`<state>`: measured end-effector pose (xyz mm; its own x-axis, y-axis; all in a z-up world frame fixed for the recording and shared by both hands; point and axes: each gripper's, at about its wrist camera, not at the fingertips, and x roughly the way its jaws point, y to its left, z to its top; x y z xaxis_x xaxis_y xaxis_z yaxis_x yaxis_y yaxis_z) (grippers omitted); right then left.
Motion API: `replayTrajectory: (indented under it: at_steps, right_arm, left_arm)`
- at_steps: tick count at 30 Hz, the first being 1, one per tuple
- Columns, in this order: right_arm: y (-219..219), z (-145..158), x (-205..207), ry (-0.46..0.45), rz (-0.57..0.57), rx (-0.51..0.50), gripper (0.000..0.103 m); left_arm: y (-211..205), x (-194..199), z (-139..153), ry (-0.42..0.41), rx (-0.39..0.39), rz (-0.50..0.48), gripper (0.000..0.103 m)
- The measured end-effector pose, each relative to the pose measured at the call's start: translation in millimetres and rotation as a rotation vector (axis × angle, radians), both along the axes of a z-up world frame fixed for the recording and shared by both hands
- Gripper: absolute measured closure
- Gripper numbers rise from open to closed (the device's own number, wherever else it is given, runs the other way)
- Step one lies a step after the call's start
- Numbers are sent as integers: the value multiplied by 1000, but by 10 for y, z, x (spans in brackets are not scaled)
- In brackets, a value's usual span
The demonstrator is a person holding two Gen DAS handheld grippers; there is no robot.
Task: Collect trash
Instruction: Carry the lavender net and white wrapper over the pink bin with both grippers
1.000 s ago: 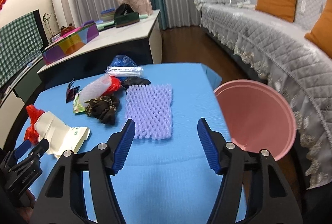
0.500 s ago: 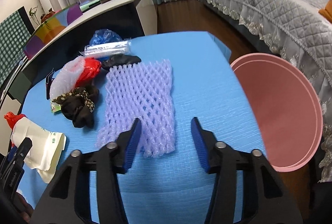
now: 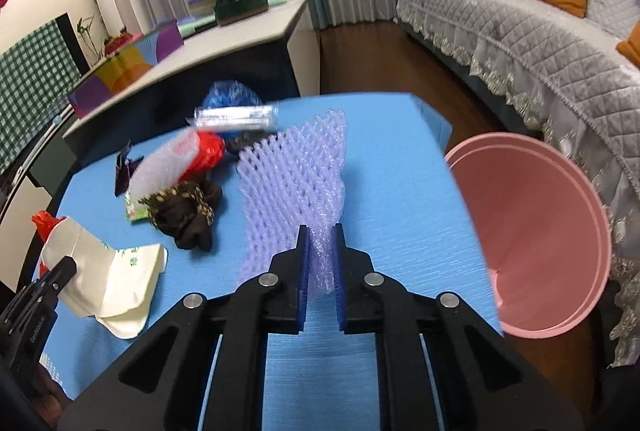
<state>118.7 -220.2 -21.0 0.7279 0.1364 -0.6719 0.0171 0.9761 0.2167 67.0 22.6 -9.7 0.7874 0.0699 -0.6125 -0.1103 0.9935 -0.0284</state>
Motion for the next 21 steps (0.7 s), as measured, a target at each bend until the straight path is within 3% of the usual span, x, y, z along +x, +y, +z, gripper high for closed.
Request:
replayTrajectory:
  at_steps: [21]
  right_arm:
    - [-418,403,-587,-116,-89,-20,92]
  left_arm:
    - [-236,-227,201,-44,-9,-72,97]
